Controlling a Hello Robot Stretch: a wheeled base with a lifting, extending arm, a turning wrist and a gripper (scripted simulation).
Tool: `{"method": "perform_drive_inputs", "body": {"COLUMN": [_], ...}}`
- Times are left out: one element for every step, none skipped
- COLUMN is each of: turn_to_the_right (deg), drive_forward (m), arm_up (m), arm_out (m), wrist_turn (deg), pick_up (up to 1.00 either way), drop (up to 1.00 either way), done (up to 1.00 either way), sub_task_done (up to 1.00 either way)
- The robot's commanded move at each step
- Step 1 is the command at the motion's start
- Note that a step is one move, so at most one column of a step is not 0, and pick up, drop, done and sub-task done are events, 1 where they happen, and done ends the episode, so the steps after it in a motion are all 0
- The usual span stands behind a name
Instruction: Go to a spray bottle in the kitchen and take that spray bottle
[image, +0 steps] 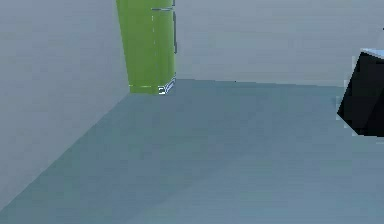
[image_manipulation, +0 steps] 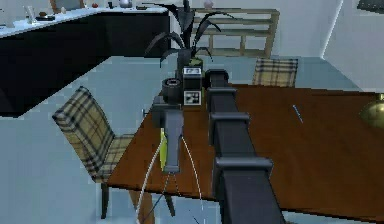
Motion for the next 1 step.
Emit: {"method": "perform_drive_inputs", "body": {"turn_to_the_right": [0.0], "drive_forward": [0.0], "arm_up": [0.0], "arm_out": [0.0], "wrist_turn": [45.0], "pick_up": [0.0], "drop": [0.0], "done": [0.0], "sub_task_done": [0.0]}}
